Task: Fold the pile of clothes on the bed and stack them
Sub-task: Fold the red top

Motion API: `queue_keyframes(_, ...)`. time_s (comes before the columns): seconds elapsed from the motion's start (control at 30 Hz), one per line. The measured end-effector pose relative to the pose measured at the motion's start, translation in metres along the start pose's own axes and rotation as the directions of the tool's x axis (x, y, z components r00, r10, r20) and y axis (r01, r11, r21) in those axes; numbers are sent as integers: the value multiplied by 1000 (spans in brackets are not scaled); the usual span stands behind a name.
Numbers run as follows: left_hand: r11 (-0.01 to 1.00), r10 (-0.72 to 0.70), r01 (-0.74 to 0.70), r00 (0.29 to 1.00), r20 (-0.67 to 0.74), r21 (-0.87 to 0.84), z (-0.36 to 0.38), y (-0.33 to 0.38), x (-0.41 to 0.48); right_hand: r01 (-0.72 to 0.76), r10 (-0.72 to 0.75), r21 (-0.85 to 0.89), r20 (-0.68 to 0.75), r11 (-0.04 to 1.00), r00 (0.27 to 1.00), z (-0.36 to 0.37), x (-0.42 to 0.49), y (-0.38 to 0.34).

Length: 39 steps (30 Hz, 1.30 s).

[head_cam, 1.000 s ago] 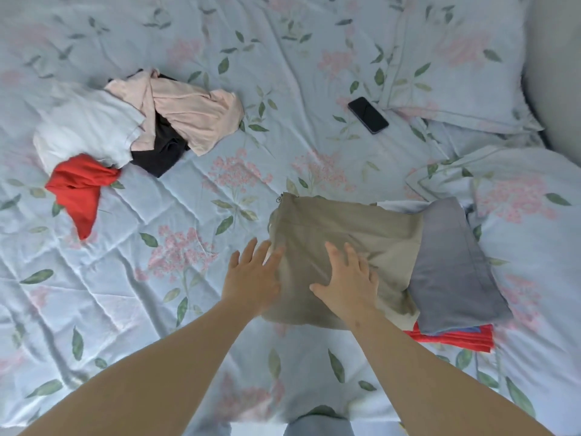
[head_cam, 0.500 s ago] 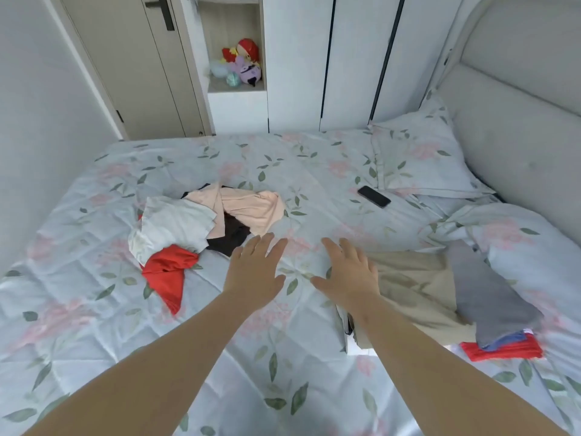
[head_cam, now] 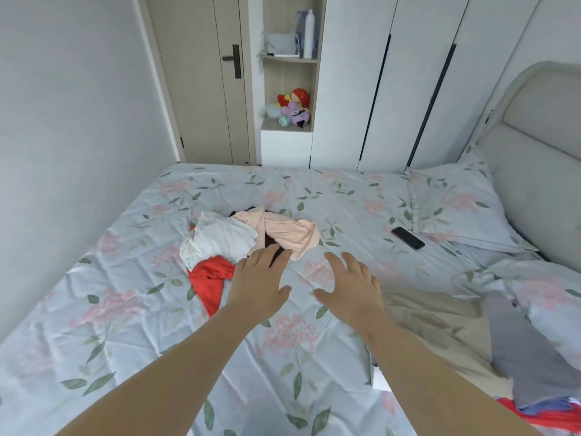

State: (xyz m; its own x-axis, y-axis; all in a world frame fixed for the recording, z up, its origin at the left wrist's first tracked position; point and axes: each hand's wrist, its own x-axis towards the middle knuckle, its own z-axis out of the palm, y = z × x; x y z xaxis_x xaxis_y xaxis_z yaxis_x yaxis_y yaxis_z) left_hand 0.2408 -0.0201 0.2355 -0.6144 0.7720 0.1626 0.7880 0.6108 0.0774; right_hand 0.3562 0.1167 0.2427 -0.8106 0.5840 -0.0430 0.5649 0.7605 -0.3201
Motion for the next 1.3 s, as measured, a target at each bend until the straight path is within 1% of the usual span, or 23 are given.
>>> queue_keyframes(0.17, 998, -50, 51, 998, 38, -24, 9, -28, -15, 14, -15, 18, 63, 1000, 998, 18, -6, -21)
queue_keyframes(0.33, 997, -69, 73, 993, 97, -36, 21, -77, -17, 9, -11, 22, 100, 1000, 995, 47, 11, -57)
queue_keyframes(0.47, 996, -68, 75, 988, 141, -52, 33, -133, -14, -37, 29, 55, 138, 998, 990, 80, 34, -101)
queue_keyframes(0.6, 996, -38, 57, 968, 247, -68, 51, -195, -12, -103, 85, 77, 205, 992, 975, 117, 53, -146)
queue_keyframes(0.73, 997, -17, 44, 936, 353, -67, 71, -247, -5, -186, 155, 88, 283, 979, 947, 152, 65, -175)
queue_keyframes(0.9, 998, -20, 47, 882, 471, -46, 110, -288, 8, -256, 218, 55, 371, 965, 903, 184, 75, -184)
queue_keyframes(1.07, 992, -41, 101, 817, 575, -73, 163, -305, 23, -273, 240, 13, 442, 962, 865, 222, 102, -178)
queue_keyframes(1.2, 987, -54, 138, 780, 623, -87, 213, -312, 34, -277, 239, 1, 498, 961, 834, 258, 129, -169)
queue_keyframes(1.27, 974, -78, 196, 761, 644, -114, 239, -313, 40, -277, 239, -4, 519, 961, 821, 277, 140, -162)
queue_keyframes(1.3, 955, -105, 260, 746, 657, -142, 249, -313, 43, -277, 239, -5, 527, 961, 816, 285, 144, -159)
